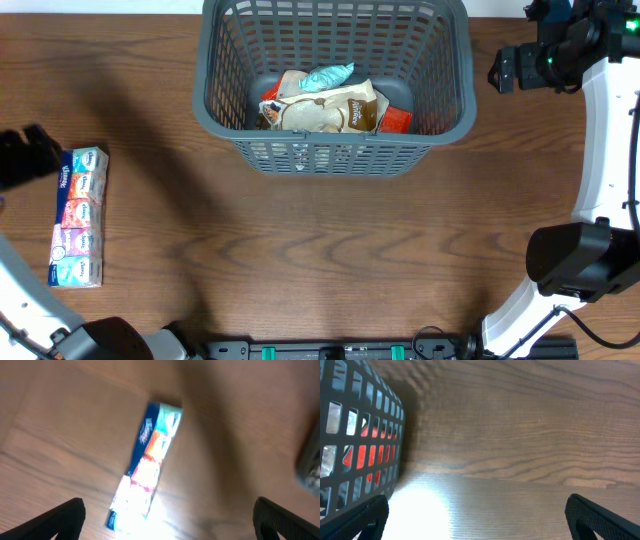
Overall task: Pack container
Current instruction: 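Move the left gripper back to the stack of tissue packs, then grasp the stack of tissue packs with the left gripper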
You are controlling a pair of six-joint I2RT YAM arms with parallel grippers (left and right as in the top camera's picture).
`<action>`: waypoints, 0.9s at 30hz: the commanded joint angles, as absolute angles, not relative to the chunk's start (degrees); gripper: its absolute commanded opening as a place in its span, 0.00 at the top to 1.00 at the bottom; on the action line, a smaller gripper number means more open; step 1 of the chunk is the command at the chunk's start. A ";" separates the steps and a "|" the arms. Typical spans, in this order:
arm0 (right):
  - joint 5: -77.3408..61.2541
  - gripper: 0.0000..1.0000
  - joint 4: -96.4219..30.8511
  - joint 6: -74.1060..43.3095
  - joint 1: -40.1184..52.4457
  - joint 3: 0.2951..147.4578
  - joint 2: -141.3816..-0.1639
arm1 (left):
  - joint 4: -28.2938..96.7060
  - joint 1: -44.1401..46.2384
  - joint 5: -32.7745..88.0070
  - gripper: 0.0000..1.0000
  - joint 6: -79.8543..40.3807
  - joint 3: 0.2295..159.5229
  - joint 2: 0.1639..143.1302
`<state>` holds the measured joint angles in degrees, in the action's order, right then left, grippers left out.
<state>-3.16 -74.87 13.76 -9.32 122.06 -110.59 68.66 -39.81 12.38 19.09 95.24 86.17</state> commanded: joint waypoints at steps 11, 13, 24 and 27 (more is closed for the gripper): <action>-3.20 0.01 -74.56 14.41 -10.20 122.08 -111.02 | 52.71 -40.27 -1.30 0.01 22.90 74.15 87.15; -3.22 0.01 -74.56 14.39 -10.20 122.08 -111.02 | 52.21 -40.27 -0.89 0.01 24.08 74.15 89.25; -3.20 0.01 -74.56 14.41 -10.20 122.08 -111.02 | 50.24 -40.16 -0.47 0.01 24.40 74.15 101.84; -3.22 0.01 -74.56 14.41 -10.09 122.08 -111.02 | 49.17 -39.77 -0.49 0.01 24.43 74.15 104.51</action>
